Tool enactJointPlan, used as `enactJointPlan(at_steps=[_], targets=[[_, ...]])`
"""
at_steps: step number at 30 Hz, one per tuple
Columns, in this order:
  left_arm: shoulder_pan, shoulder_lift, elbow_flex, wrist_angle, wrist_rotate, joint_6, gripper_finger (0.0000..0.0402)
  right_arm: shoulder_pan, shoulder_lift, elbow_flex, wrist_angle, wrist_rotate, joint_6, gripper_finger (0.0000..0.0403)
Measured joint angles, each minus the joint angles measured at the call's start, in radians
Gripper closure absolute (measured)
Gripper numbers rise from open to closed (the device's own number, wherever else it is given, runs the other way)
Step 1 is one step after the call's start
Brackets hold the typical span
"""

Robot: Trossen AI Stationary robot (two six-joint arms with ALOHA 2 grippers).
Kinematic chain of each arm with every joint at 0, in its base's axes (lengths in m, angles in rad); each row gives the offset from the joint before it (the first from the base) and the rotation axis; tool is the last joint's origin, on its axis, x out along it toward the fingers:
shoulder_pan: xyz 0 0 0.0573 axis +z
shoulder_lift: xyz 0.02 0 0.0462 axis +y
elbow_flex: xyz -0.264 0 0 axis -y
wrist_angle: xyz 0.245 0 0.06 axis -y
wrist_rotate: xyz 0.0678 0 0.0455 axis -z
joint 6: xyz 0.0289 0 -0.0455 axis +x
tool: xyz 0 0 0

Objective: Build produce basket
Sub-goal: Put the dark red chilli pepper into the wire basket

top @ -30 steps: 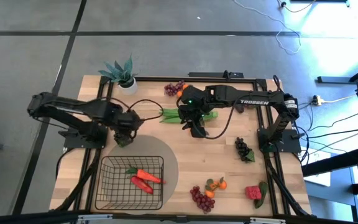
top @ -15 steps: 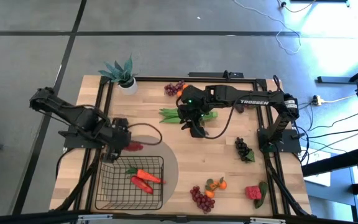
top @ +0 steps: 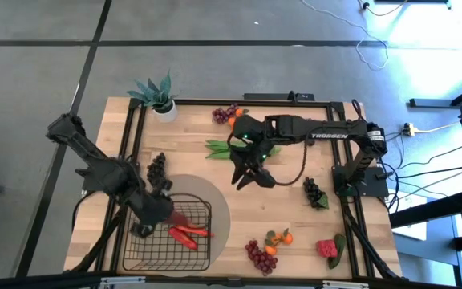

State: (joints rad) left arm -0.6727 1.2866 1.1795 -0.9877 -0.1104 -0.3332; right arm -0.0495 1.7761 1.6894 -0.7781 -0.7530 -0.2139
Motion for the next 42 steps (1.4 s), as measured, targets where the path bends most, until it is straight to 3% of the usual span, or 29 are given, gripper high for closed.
enactJointPlan(at_steps=[12,23,36,42], targets=[[-0.011,0.209,0.000,0.056,0.001,-0.050,0.0262,0.031,-0.093,0.000,0.000,0.000,-0.008,0.0295],[0.000,0.214,0.000,0.095,-0.003,-0.091,0.0261,0.031,-0.106,0.000,-0.005,0.000,-0.008,0.0295],[0.009,0.240,-0.002,0.153,-0.061,-0.015,0.0261,0.031,-0.106,0.000,-0.016,0.000,-0.005,0.0295],[0.015,0.247,-0.002,0.197,-0.104,-0.098,0.0260,0.032,-0.106,0.001,-0.022,0.000,-0.004,0.0295]])
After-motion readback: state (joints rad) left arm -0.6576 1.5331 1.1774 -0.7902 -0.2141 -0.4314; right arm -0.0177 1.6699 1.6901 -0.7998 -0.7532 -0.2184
